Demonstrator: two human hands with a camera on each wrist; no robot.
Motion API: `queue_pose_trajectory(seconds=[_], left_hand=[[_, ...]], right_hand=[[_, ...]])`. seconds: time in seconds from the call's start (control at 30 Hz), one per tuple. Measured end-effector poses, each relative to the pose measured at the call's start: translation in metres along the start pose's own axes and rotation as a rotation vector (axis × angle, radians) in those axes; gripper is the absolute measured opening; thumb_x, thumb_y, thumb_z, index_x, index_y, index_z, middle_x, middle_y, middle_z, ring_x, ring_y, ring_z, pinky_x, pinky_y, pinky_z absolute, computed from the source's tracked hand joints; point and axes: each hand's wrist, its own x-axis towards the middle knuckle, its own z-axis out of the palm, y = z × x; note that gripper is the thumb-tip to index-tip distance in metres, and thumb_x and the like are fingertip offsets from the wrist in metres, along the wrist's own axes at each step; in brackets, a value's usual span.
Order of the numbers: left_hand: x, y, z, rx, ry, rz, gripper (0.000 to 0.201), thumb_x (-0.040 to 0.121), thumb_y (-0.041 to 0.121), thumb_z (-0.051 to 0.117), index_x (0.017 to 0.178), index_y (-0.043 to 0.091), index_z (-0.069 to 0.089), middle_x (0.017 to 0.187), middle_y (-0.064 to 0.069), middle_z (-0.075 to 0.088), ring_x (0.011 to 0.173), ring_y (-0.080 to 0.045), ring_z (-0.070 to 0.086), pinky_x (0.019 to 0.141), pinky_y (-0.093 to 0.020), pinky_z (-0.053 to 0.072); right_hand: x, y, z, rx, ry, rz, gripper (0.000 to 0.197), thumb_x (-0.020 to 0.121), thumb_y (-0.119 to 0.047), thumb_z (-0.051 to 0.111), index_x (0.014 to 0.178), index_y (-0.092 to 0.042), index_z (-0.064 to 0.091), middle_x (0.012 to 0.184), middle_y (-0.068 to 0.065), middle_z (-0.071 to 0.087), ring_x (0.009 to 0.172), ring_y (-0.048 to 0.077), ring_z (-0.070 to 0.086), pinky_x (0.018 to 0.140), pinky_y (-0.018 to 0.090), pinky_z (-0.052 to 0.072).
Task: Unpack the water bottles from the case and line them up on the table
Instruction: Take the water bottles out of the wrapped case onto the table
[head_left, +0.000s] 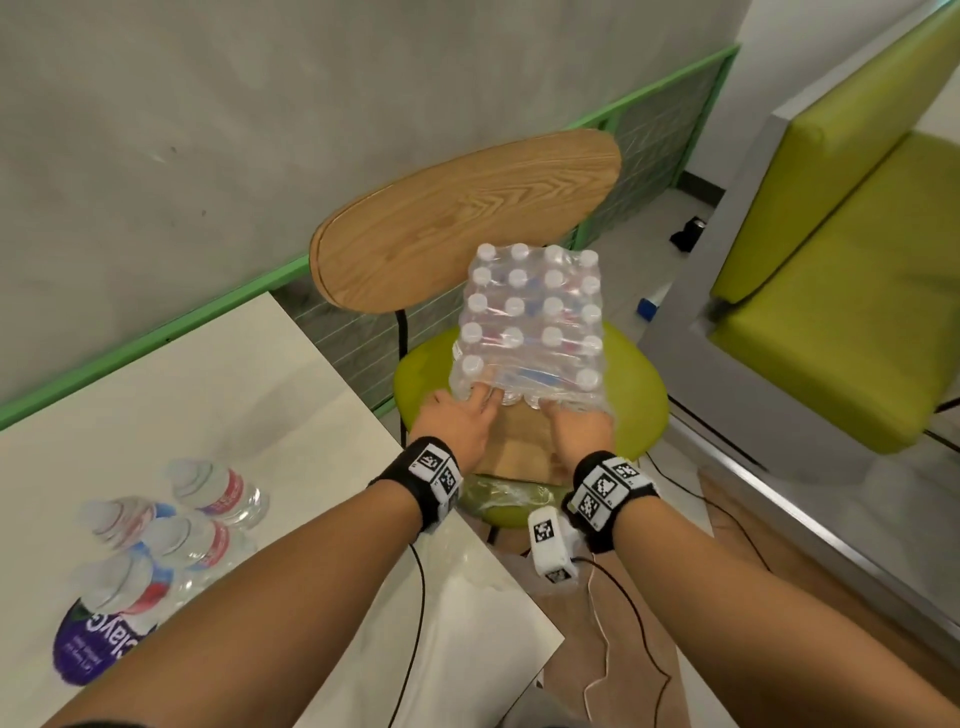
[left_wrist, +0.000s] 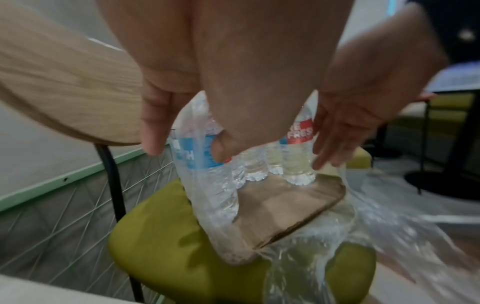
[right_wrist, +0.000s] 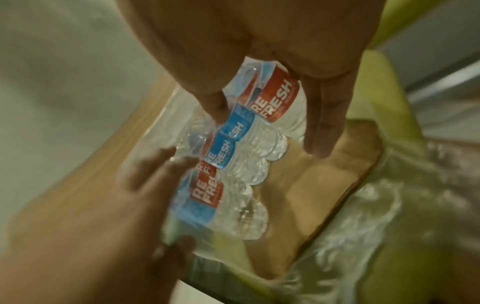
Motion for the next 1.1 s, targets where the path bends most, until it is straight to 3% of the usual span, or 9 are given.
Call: queue_pose_trajectory(seconds=[0.1, 0.27, 0.4, 0.53, 0.6, 0.67, 0.8, 0.87, 1.1], left_hand=[[0.004, 0.004, -0.004, 0.076, -0.045, -0.026, 0.065, 0.094, 0.015, 0.038, 0.153, 0.019, 0.010, 0.150, -0.005, 0.023, 0.091, -0.045, 0.054, 0.070, -0.039, 0.044], [0.007, 0.004, -0.028, 0.143, -0.102, -0.078, 0.059, 0.086, 0.000, 0.042, 0.141, 0.012, 0.023, 0.114, -0.020, 0.052, 0.084, -0.043, 0.058, 0.063, -0.042, 0.054], [0.014, 0.009, -0.027, 0.120, -0.074, -0.053, 0.050, 0.091, -0.002, 0.045, 0.138, 0.006, 0.033, 0.111, -0.017, 0.057, 0.074, -0.039, 0.063, 0.061, -0.043, 0.056], [0.024, 0.014, -0.033, 0.100, -0.091, 0.012, 0.048, 0.094, 0.004, 0.048, 0.140, 0.015, 0.039, 0.142, -0.012, 0.036, 0.074, -0.043, 0.066, 0.058, -0.045, 0.056], [0.024, 0.017, -0.035, 0.128, -0.132, 0.007, 0.053, 0.094, 0.003, 0.048, 0.143, 0.014, 0.033, 0.146, -0.016, 0.028, 0.078, -0.042, 0.066, 0.052, -0.042, 0.054], [0.027, 0.018, -0.036, 0.156, -0.135, 0.020, 0.057, 0.091, 0.002, 0.050, 0.143, 0.015, 0.030, 0.144, -0.018, 0.027, 0.079, -0.040, 0.066, 0.054, -0.041, 0.054], [0.031, 0.014, -0.045, 0.027, -0.094, -0.041, 0.042, 0.096, 0.006, 0.039, 0.138, 0.006, 0.037, 0.113, -0.011, 0.066, 0.092, -0.032, 0.069, 0.064, -0.032, 0.046], [0.030, 0.014, -0.052, 0.055, -0.067, 0.007, 0.035, 0.096, 0.006, 0.039, 0.129, 0.006, 0.049, 0.111, -0.008, 0.067, 0.096, -0.031, 0.068, 0.063, -0.033, 0.043], [0.012, 0.002, -0.054, 0.152, -0.050, 0.159, 0.028, 0.094, 0.001, 0.047, 0.115, 0.013, 0.063, 0.107, -0.002, 0.066, 0.086, -0.027, 0.068, 0.055, -0.032, 0.041]], right_hand=[[0.001, -0.013, 0.002, 0.218, -0.076, 0.102, 0.057, 0.064, -0.052, 0.073, 0.106, -0.016, 0.062, 0.103, 0.013, 0.064, 0.080, 0.037, 0.069, 0.053, 0.047, 0.058], [-0.001, -0.016, -0.005, 0.056, -0.091, 0.132, 0.071, 0.070, -0.077, 0.051, 0.096, -0.012, 0.062, 0.086, 0.014, 0.069, 0.060, 0.037, 0.072, 0.058, 0.053, 0.059], [0.003, -0.011, -0.011, -0.328, -0.060, -0.142, 0.077, 0.076, -0.077, 0.023, 0.087, -0.013, 0.065, 0.092, 0.015, 0.072, 0.079, 0.032, 0.069, 0.083, 0.045, 0.055], [0.006, -0.003, -0.015, -0.434, -0.008, -0.271, 0.066, 0.090, -0.063, 0.044, 0.089, -0.002, 0.070, 0.086, 0.017, 0.070, 0.082, 0.032, 0.066, 0.077, 0.039, 0.054], [0.005, 0.001, -0.012, -0.391, -0.012, -0.293, 0.066, 0.086, -0.063, 0.051, 0.106, -0.002, 0.064, 0.097, 0.015, 0.070, 0.087, 0.032, 0.067, 0.081, 0.042, 0.055], [0.002, 0.002, -0.010, -0.358, -0.037, -0.318, 0.063, 0.079, -0.059, 0.056, 0.121, -0.013, 0.054, 0.104, 0.009, 0.069, 0.090, 0.030, 0.067, 0.080, 0.044, 0.057], [-0.008, 0.005, -0.015, -0.474, -0.107, -0.485, 0.055, 0.082, -0.039, 0.062, 0.132, -0.030, 0.042, 0.101, 0.001, 0.066, 0.089, 0.024, 0.064, 0.076, 0.031, 0.052], [-0.014, 0.004, -0.019, -0.591, -0.177, -0.585, 0.060, 0.077, -0.038, 0.067, 0.132, -0.035, 0.042, 0.107, 0.002, 0.060, 0.092, 0.023, 0.062, 0.079, 0.028, 0.049], [-0.017, 0.012, -0.026, -0.629, -0.147, -0.608, 0.066, 0.063, -0.021, 0.076, 0.124, -0.026, 0.055, 0.123, -0.003, 0.057, 0.108, 0.017, 0.059, 0.089, 0.026, 0.049]])
